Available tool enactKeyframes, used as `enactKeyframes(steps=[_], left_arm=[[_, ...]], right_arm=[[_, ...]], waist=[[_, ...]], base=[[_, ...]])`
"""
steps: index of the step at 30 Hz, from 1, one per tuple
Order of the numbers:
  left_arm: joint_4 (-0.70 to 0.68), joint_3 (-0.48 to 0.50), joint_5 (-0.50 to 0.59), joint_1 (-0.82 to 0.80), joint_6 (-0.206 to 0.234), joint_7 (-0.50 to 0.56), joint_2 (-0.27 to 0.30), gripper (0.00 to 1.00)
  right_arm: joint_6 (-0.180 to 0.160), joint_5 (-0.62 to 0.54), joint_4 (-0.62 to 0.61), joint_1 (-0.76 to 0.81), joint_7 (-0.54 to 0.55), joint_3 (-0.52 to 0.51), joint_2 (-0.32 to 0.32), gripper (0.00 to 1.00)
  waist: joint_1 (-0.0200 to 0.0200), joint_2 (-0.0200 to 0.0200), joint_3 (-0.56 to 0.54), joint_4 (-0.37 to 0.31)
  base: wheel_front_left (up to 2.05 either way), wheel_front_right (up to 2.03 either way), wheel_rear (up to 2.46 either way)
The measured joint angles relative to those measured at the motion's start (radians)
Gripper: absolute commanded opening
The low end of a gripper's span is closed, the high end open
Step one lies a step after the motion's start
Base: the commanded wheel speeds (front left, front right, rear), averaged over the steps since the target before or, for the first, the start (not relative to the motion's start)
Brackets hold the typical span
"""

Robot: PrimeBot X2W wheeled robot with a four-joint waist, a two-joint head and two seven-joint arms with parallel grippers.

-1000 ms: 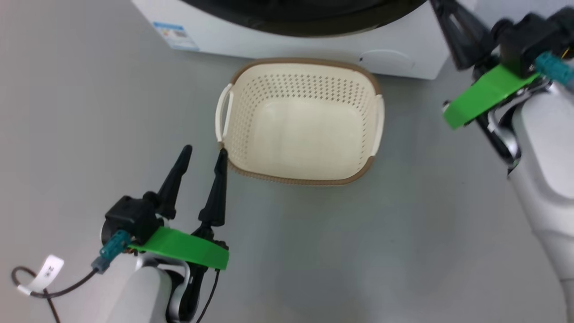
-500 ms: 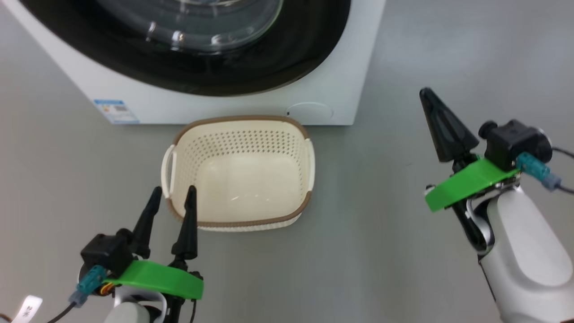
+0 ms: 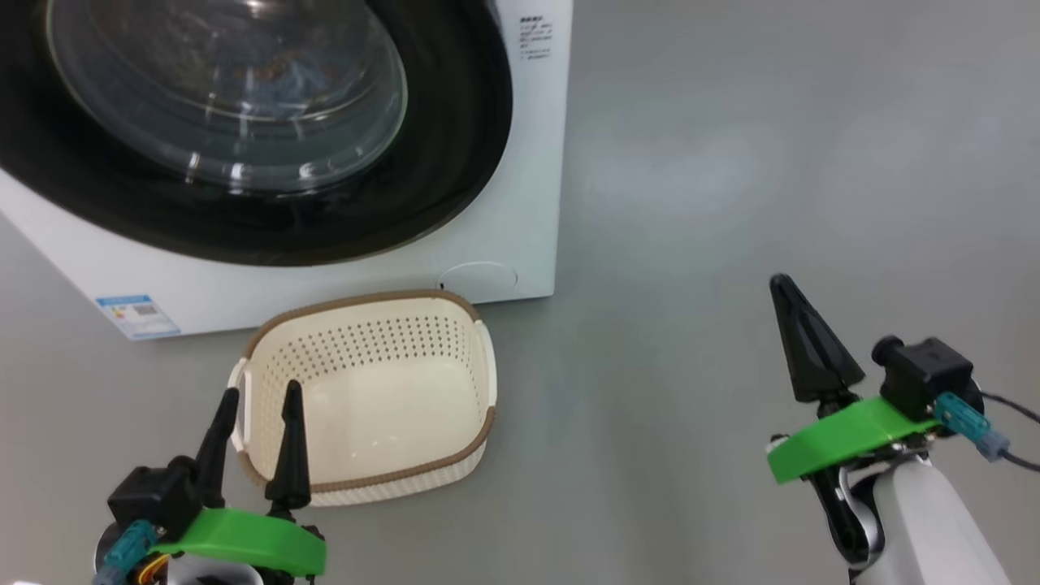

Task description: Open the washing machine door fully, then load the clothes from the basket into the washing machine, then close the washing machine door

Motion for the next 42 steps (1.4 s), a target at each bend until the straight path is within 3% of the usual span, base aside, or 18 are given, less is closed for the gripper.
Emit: enactKeyframes(steps=[8,16,17,18,42], left_arm=[[-0.003,0.005,0.002,0.037,0.000,0.000,0.000,1.00],[-0.008,-0.003,0.002,0.059,0.000,0.000,-0.001,1.00],[-0.008,-0.004,0.002,0.060,0.000,0.000,-0.001,1.00],[-0.008,-0.004,0.002,0.061,0.000,0.000,0.000,1.00],[-0.001,0.004,0.009,0.070,0.000,0.000,0.000,1.00]], right_arm=[[0.000,-0.007,-0.011,0.106,0.001,-0.103,0.041,0.00],[0.000,-0.028,-0.016,0.167,0.001,-0.138,0.049,0.00],[0.000,-0.029,-0.016,0.174,0.001,-0.141,0.050,0.38],[0.000,-0.030,-0.016,0.177,0.001,-0.145,0.051,0.99],[0.000,-0.022,-0.023,0.178,0.001,-0.145,0.052,1.00]], waist=[[0.0000,0.0000,-0.057,-0.041],[0.0000,0.0000,-0.084,-0.055],[0.0000,0.0000,-0.085,-0.054],[0.0000,0.0000,-0.086,-0.053],[0.0000,0.0000,-0.090,-0.037]], base=[[0.00,0.00,0.00],[0.00,0.00,0.00],[0.00,0.00,0.00],[0.00,0.00,0.00],[0.00,0.00,0.00]])
